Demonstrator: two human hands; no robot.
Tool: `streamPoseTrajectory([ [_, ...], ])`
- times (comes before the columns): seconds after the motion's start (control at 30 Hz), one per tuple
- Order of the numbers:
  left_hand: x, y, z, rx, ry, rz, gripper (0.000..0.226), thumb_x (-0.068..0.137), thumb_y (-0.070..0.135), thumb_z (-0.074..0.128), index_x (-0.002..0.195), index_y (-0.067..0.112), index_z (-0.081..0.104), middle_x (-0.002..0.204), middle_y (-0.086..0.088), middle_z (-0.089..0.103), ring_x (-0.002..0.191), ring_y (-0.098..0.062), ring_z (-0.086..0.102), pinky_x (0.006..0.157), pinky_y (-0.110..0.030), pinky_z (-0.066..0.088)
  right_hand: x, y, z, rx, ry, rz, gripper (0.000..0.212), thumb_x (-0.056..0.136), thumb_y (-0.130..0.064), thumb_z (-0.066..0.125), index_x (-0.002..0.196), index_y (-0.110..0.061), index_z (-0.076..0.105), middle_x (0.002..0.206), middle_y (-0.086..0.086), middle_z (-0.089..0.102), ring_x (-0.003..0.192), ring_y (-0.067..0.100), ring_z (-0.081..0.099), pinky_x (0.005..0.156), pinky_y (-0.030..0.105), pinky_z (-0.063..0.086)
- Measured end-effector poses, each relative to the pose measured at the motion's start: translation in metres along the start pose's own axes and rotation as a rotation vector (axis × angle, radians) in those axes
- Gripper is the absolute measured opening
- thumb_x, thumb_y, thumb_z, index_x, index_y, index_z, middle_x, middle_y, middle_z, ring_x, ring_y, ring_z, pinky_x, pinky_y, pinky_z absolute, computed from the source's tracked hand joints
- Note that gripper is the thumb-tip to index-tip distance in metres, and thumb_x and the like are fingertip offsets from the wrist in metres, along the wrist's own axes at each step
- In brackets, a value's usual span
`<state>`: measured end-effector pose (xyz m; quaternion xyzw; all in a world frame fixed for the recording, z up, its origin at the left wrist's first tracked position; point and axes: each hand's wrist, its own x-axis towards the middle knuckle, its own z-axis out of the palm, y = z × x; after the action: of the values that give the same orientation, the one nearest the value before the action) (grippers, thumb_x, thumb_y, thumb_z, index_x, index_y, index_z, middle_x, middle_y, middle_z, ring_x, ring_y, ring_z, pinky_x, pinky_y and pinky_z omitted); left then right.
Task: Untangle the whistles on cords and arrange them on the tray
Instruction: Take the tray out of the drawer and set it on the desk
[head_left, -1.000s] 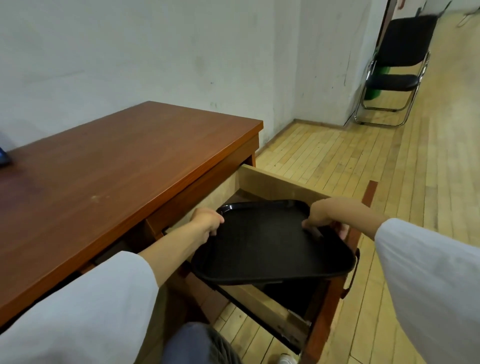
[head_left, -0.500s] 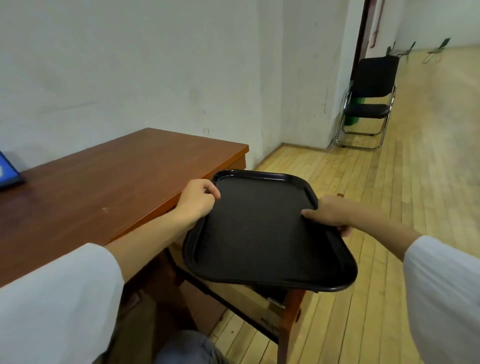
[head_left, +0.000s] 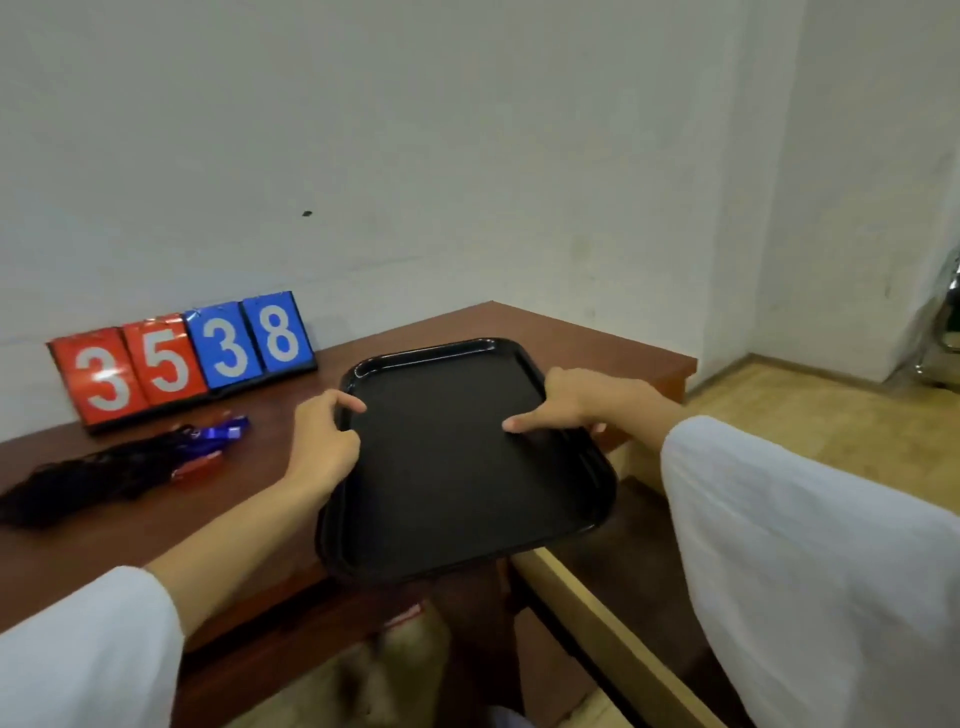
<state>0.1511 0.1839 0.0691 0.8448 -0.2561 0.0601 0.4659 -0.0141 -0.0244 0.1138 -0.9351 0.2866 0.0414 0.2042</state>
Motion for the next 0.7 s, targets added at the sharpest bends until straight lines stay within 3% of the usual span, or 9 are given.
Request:
streamPoseTrajectory([
  [0.13, 0.020, -0.041, -0.028, 0.007, 0.088, -0.154, 0.039, 0.078, -0.020, 0.045, 0.100, 0.010, 0.058, 0.124, -0.014, 0.051, 0.099, -0.018, 0.047, 0.067, -0.026, 0.039, 0.055, -0.042, 0.038, -0.031, 0.001, -0.111, 0.080, 0.076, -0.068, 0.055, 0.127, -0.008, 0.039, 0.112, 0.007, 0.055, 0.092, 0.025, 0.058, 0.073, 0.034, 0.051],
  [0.23, 0.035, -0.072, -0.047, 0.043, 0.117, -0.169, 0.038, 0.076, -0.020, 0.044, 0.095, 0.010, 0.059, 0.114, -0.020, 0.056, 0.074, -0.015, 0.050, 0.054, -0.024, 0.038, 0.092, -0.071, 0.064, -0.007, 0.012, -0.134, 0.077, 0.080, -0.065, 0.052, 0.131, -0.009, 0.036, 0.119, 0.010, 0.053, 0.096, 0.027, 0.057, 0.075, 0.036, 0.050],
  [0.3, 0.047, -0.091, -0.054, 0.073, 0.108, -0.186, 0.039, 0.076, -0.019, 0.045, 0.093, 0.013, 0.059, 0.109, -0.021, 0.057, 0.069, -0.017, 0.050, 0.050, -0.025, 0.036, 0.112, -0.087, 0.077, -0.018, 0.068, -0.131, 0.076, 0.082, -0.064, 0.050, 0.132, -0.009, 0.036, 0.124, 0.012, 0.050, 0.101, 0.030, 0.057, 0.078, 0.038, 0.049],
  [0.43, 0.070, -0.117, -0.051, 0.070, 0.067, -0.152, 0.041, 0.075, -0.018, 0.052, 0.087, 0.021, 0.059, 0.116, -0.005, 0.052, 0.097, -0.018, 0.052, 0.065, -0.020, 0.041, 0.146, -0.102, 0.089, -0.103, 0.169, -0.084, 0.073, 0.084, -0.063, 0.046, 0.133, -0.010, 0.035, 0.130, 0.016, 0.042, 0.108, 0.033, 0.053, 0.080, 0.038, 0.047],
  [0.53, 0.083, -0.132, -0.043, 0.063, 0.018, -0.119, 0.046, 0.074, -0.015, 0.057, 0.080, 0.030, 0.056, 0.115, -0.005, 0.052, 0.104, -0.020, 0.053, 0.081, -0.025, 0.042, 0.167, -0.105, 0.092, -0.128, 0.209, -0.060, 0.067, 0.086, -0.060, 0.047, 0.131, -0.011, 0.037, 0.130, 0.016, 0.040, 0.113, 0.034, 0.048, 0.084, 0.039, 0.046],
  [0.63, 0.092, -0.143, -0.037, 0.129, -0.009, -0.088, 0.042, 0.079, -0.013, 0.057, 0.081, 0.029, 0.056, 0.115, -0.003, 0.047, 0.109, -0.017, 0.049, 0.085, -0.019, 0.038, 0.182, -0.113, 0.096, -0.138, 0.251, -0.053, 0.064, 0.087, -0.058, 0.047, 0.131, -0.013, 0.037, 0.128, 0.015, 0.042, 0.115, 0.032, 0.047, 0.086, 0.037, 0.046],
  [0.7, 0.100, -0.148, -0.038, 0.159, -0.041, -0.073, 0.036, 0.082, -0.011, 0.054, 0.089, 0.025, 0.058, 0.120, -0.002, 0.044, 0.116, -0.015, 0.045, 0.078, -0.011, 0.035, 0.188, -0.120, 0.101, -0.156, 0.306, -0.049, 0.061, 0.087, -0.058, 0.045, 0.129, -0.014, 0.038, 0.125, 0.013, 0.044, 0.113, 0.031, 0.048, 0.083, 0.036, 0.046],
])
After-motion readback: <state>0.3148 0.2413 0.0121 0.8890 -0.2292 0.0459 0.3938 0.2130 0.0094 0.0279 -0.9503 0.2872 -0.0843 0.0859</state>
